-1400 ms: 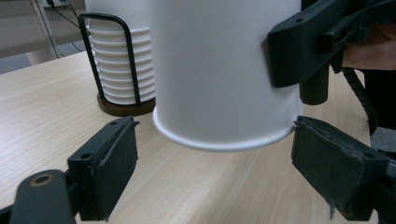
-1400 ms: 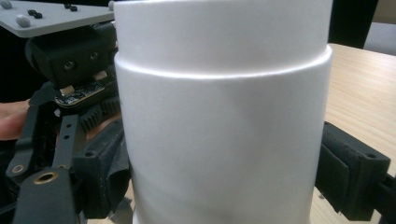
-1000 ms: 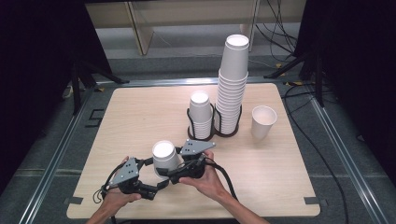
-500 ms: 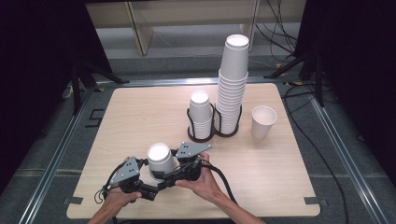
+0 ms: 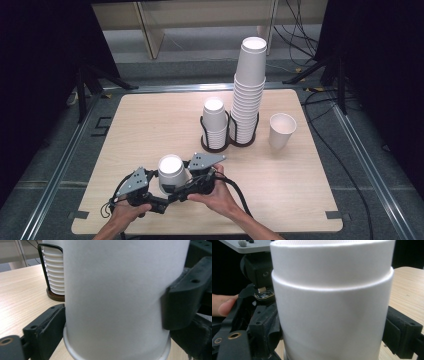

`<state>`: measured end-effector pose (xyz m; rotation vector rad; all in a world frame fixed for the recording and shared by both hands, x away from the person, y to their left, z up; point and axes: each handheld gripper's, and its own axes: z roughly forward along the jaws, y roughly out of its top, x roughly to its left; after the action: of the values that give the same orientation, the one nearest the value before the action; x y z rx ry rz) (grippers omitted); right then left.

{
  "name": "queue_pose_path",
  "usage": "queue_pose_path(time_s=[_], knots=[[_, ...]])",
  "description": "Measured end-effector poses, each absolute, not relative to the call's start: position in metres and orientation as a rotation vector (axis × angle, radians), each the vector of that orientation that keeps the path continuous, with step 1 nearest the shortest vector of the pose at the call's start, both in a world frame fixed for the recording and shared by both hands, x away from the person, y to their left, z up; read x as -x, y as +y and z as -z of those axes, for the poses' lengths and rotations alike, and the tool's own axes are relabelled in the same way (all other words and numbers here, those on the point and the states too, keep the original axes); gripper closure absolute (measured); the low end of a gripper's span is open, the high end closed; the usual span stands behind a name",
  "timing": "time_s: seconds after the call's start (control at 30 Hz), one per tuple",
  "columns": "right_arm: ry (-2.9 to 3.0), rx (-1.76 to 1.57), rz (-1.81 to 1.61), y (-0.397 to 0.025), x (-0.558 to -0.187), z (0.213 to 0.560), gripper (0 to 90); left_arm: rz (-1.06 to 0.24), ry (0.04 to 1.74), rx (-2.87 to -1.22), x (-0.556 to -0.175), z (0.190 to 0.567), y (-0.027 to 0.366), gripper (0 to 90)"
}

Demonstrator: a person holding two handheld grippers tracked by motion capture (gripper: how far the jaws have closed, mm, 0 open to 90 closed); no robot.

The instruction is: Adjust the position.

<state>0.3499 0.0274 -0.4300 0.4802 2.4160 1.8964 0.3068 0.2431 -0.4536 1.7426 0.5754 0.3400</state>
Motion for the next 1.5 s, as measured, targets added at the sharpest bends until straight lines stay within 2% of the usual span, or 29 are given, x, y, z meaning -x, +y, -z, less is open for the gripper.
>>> queue_pose_path(time_s=[0.37, 0.73, 1.0, 1.23, 1.5], knots=[[2.467, -0.409, -1.805, 0.026, -0.35, 0.416, 14.5, -0.396, 0.531, -1.785, -0.306, 0.451, 0.246, 9.0], [2.587, -0.403, -1.71, 0.015, -0.352, 0.392, 15.4, -0.438, 0.46, -1.904, -0.303, 0.452, 0.243, 9.4], [2.632, -0.361, -1.646, 0.015, -0.355, 0.393, 19.9, -0.461, 0.437, -1.937, -0.303, 0.451, 0.244, 9.9], [2.655, -0.349, -1.662, 0.013, -0.355, 0.39, 21.8, -0.454, 0.435, -1.92, -0.301, 0.451, 0.242, 9.7], [2.602, -0.393, -1.754, 0.01, -0.358, 0.388, 22.8, -0.436, 0.476, -1.83, -0.302, 0.453, 0.245, 4.3]])
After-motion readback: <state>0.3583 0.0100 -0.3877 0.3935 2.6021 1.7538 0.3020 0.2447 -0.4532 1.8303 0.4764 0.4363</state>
